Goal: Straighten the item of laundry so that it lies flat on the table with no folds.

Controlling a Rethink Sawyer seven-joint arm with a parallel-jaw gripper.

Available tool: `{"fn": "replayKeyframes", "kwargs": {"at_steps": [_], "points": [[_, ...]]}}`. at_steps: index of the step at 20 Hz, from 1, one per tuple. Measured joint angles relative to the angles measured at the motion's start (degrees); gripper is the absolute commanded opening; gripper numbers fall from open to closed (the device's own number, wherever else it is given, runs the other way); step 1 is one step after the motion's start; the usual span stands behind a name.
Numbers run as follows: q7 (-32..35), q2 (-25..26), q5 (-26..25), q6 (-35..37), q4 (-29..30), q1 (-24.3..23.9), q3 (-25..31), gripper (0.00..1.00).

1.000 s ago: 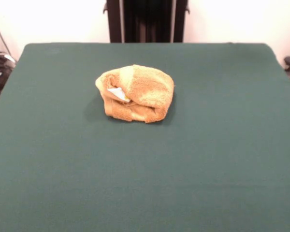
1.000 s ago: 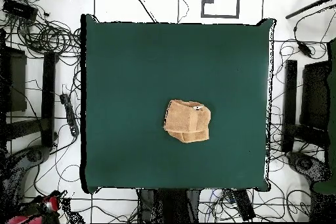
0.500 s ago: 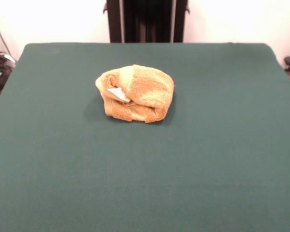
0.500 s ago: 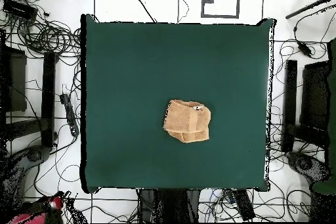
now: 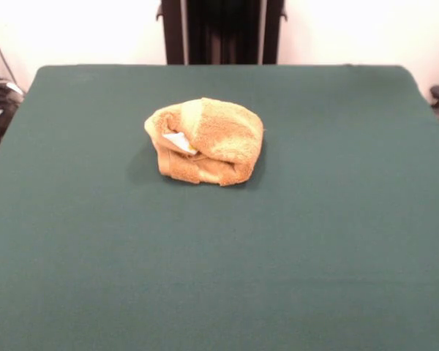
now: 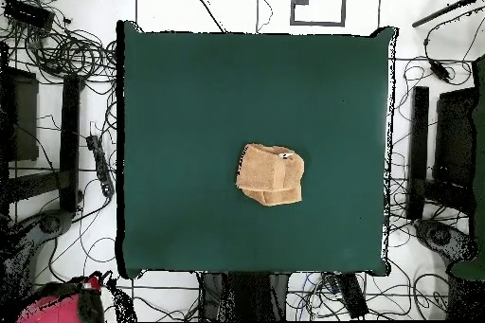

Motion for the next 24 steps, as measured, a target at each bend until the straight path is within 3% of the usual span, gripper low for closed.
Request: {"fn": "replayKeyframes", "kwargs": {"at_steps": [14,24], "points": [[0.0,8.12,3.16,-8.34,0.08,-0.01,0.02,1.0],[0.35,9.3,5.65,-8.89,0.42,1.23,-0.12,1.0]]}}
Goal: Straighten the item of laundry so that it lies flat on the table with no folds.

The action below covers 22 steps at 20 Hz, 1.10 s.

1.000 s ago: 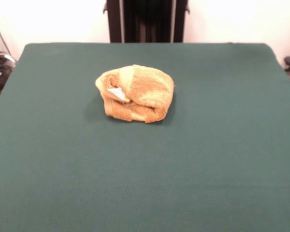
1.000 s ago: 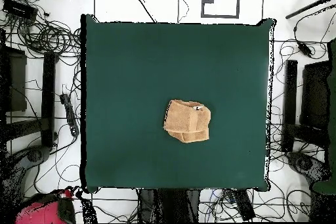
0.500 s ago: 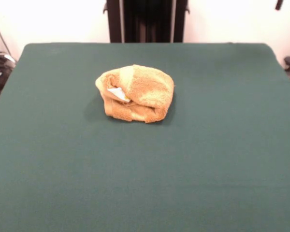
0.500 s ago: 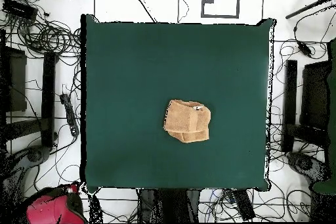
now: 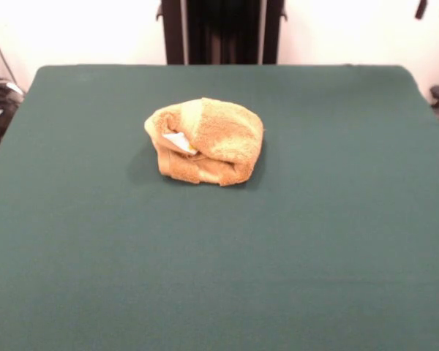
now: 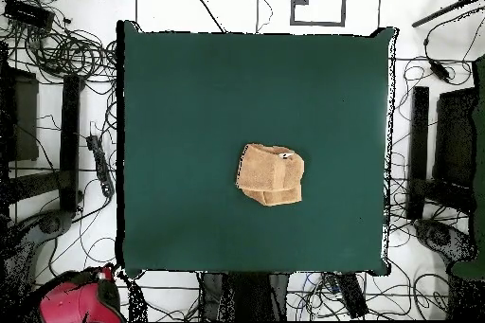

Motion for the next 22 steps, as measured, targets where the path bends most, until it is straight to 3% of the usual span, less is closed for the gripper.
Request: {"fn": "replayKeyframes", "kwargs": {"at_steps": [22], "points": [[0.04,2.91,2.53,-5.2,2.02,-2.71,0.02,1.0]]}}
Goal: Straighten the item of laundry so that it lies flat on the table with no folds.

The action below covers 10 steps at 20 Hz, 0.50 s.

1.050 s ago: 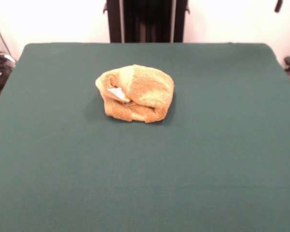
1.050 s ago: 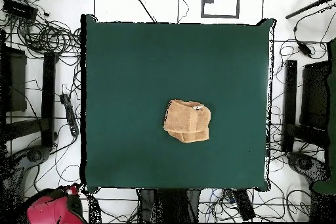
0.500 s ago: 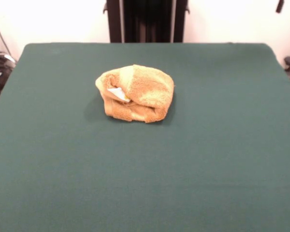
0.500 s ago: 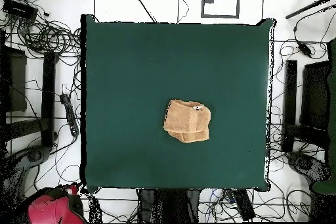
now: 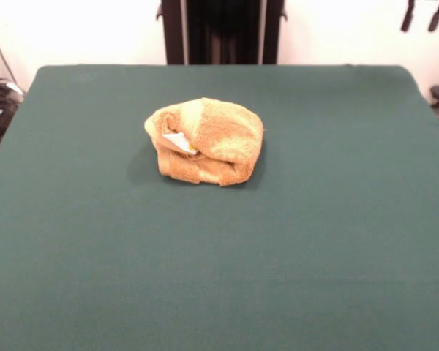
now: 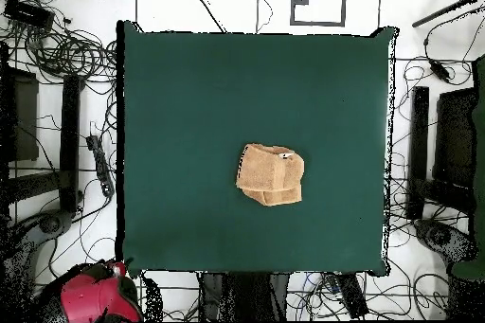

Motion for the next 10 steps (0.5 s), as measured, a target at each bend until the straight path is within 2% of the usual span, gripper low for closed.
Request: {"fn": "replayKeyframes", "kwargs": {"at_steps": [10], "points": [[0.0,1.85,0.01,-2.83,1.99,-3.74,0.06,1.0]]}}
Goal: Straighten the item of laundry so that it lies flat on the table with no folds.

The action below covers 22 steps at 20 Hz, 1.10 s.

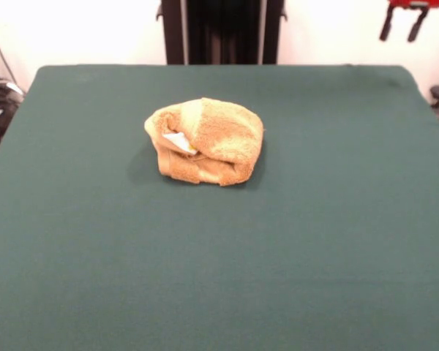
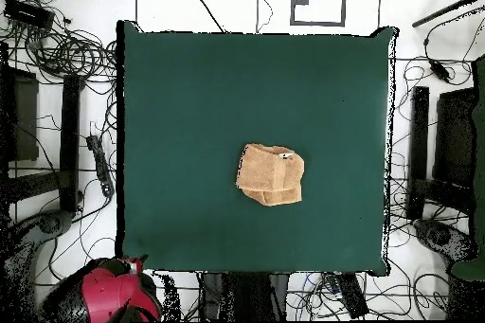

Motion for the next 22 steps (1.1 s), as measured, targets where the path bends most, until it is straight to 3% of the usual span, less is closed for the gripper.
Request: {"fn": "replayKeyframes", "kwargs": {"at_steps": [22], "points": [[0.0,-0.78,0.01,-0.97,1.42,-3.36,0.03,1.0]]}}
